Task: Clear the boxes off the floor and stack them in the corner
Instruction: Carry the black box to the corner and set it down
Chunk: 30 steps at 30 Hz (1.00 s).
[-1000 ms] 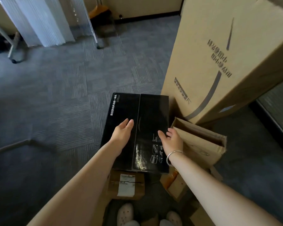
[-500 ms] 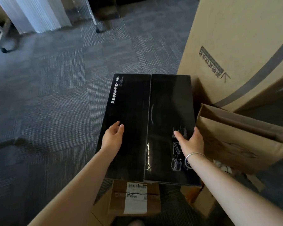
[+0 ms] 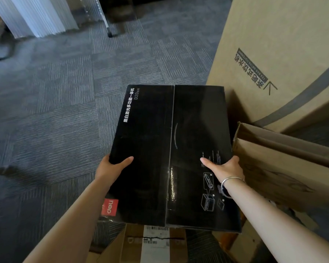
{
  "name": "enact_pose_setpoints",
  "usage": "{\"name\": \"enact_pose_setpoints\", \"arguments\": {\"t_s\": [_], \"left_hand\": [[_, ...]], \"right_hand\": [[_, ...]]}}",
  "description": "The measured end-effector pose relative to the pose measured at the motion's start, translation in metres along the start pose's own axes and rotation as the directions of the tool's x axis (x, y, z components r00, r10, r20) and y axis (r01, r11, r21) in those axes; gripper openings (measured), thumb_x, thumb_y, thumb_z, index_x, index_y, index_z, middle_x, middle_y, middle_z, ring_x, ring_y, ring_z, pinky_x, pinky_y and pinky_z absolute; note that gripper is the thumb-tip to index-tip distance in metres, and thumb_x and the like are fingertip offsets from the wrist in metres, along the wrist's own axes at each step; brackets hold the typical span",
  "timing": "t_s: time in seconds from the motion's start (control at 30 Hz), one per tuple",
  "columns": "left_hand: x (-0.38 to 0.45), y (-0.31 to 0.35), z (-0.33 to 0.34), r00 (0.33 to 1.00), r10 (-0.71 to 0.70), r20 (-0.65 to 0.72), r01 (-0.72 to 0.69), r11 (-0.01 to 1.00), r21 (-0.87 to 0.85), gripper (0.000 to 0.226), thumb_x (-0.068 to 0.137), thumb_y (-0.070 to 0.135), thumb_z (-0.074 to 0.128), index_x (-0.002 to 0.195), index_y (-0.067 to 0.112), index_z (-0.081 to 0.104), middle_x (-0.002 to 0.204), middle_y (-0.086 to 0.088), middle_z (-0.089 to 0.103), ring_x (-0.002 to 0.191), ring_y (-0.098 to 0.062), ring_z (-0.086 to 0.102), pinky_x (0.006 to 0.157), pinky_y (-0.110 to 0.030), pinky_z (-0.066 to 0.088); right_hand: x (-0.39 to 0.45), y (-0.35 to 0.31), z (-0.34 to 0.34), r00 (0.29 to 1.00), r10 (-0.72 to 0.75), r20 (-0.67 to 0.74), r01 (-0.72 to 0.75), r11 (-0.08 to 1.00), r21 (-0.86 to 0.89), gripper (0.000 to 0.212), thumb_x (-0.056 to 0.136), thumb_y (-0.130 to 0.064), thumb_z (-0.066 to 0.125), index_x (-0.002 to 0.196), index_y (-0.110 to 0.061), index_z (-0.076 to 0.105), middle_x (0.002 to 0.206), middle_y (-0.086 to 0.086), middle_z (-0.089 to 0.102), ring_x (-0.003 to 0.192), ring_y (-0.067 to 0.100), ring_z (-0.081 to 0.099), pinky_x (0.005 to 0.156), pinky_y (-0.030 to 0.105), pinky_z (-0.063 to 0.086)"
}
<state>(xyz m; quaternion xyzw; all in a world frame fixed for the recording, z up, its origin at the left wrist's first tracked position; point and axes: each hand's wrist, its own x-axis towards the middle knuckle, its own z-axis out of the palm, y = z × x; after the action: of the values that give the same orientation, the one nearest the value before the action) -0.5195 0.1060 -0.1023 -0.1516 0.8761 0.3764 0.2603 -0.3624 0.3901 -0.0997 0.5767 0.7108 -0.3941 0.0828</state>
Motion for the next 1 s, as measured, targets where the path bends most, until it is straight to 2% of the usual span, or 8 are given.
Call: {"name": "enact_pose_setpoints", "arguments": {"t_s": [0.17, 0.3, 0.4, 0.6, 0.73, 0.87, 1.0], "left_hand": [[0.005, -0.001, -0.004, 0.998, -0.029, 0.064, 0.032, 0.998, -0.047, 0.081, 0.056, 0.059, 0.085, 0.121, 0.020, 0.059, 0.107, -0.002, 0.069, 0.097, -0.025, 0.067, 0.090, -0.047, 0.054], [0.001, 0.006, -0.018, 1.000, 0.011, 0.009, -0.011, 1.000, 0.012, 0.083, 0.041, 0.078, 0.077, 0.107, 0.029, 0.064, 0.096, 0.005, 0.071, 0.091, -0.022, 0.068, 0.088, -0.046, 0.055], [-0.013, 0.016, -0.045, 0.999, 0.028, -0.034, -0.026, 0.998, 0.053, 0.074, 0.040, 0.084, 0.071, 0.094, 0.034, 0.062, 0.091, 0.007, 0.071, 0.089, -0.021, 0.068, 0.088, -0.046, 0.055], [-0.061, 0.051, -0.110, 0.992, 0.044, -0.118, -0.033, 0.996, 0.088, 0.070, 0.052, 0.080, 0.071, 0.099, 0.030, 0.062, 0.091, 0.004, 0.069, 0.091, -0.025, 0.066, 0.088, -0.045, 0.054], [-0.104, 0.089, -0.171, 0.989, 0.053, -0.137, -0.046, 0.998, 0.052, 0.074, 0.050, 0.083, 0.070, 0.100, 0.029, 0.064, 0.090, 0.004, 0.069, 0.088, -0.025, 0.067, 0.088, -0.044, 0.055], [-0.149, 0.133, -0.226, 0.983, 0.078, -0.167, -0.074, 0.997, 0.033, 0.071, 0.054, 0.080, 0.071, 0.099, 0.026, 0.063, 0.086, 0.005, 0.068, 0.082, -0.022, 0.066, 0.082, -0.041, 0.057], [-0.203, 0.170, -0.290, 0.976, 0.097, -0.197, -0.096, 0.995, 0.013, 0.074, 0.048, 0.084, 0.069, 0.096, 0.028, 0.064, 0.086, 0.004, 0.069, 0.079, -0.022, 0.067, 0.081, -0.042, 0.058]], "right_hand": [[-0.002, -0.005, -0.004, 1.000, -0.002, -0.007, 0.001, 0.997, -0.071, 0.103, 0.056, -0.068, 0.078, 0.129, -0.009, 0.036, 0.127, 0.013, 0.055, 0.111, 0.039, 0.057, 0.083, 0.043, 0.048], [-0.011, -0.020, -0.014, 0.997, -0.056, -0.055, 0.047, 0.988, -0.145, 0.104, 0.055, -0.077, 0.072, 0.127, -0.009, 0.040, 0.123, 0.012, 0.059, 0.107, 0.037, 0.060, 0.077, 0.039, 0.050], [-0.031, -0.043, -0.028, 0.993, -0.093, -0.074, 0.077, 0.978, -0.192, 0.104, 0.055, -0.079, 0.069, 0.126, -0.008, 0.043, 0.121, 0.013, 0.060, 0.106, 0.036, 0.060, 0.071, 0.036, 0.045], [-0.088, -0.097, -0.069, 0.986, -0.155, -0.062, 0.137, 0.965, -0.225, 0.102, 0.058, -0.079, 0.067, 0.126, -0.007, 0.044, 0.121, 0.013, 0.060, 0.109, 0.036, 0.059, 0.073, 0.036, 0.044], [-0.143, -0.145, -0.114, 0.976, -0.198, -0.086, 0.176, 0.961, -0.215, 0.104, 0.057, -0.079, 0.068, 0.127, -0.006, 0.043, 0.123, 0.015, 0.059, 0.109, 0.038, 0.059, 0.073, 0.038, 0.045], [-0.194, -0.189, -0.163, 0.967, -0.236, -0.099, 0.211, 0.953, -0.215, 0.106, 0.056, -0.081, 0.067, 0.128, -0.007, 0.043, 0.122, 0.015, 0.060, 0.107, 0.037, 0.060, 0.071, 0.037, 0.044], [-0.257, -0.230, -0.218, 0.957, -0.271, -0.104, 0.244, 0.946, -0.214, 0.111, 0.054, -0.082, 0.066, 0.132, -0.008, 0.041, 0.127, 0.015, 0.057, 0.112, 0.037, 0.058, 0.080, 0.041, 0.048]]}}
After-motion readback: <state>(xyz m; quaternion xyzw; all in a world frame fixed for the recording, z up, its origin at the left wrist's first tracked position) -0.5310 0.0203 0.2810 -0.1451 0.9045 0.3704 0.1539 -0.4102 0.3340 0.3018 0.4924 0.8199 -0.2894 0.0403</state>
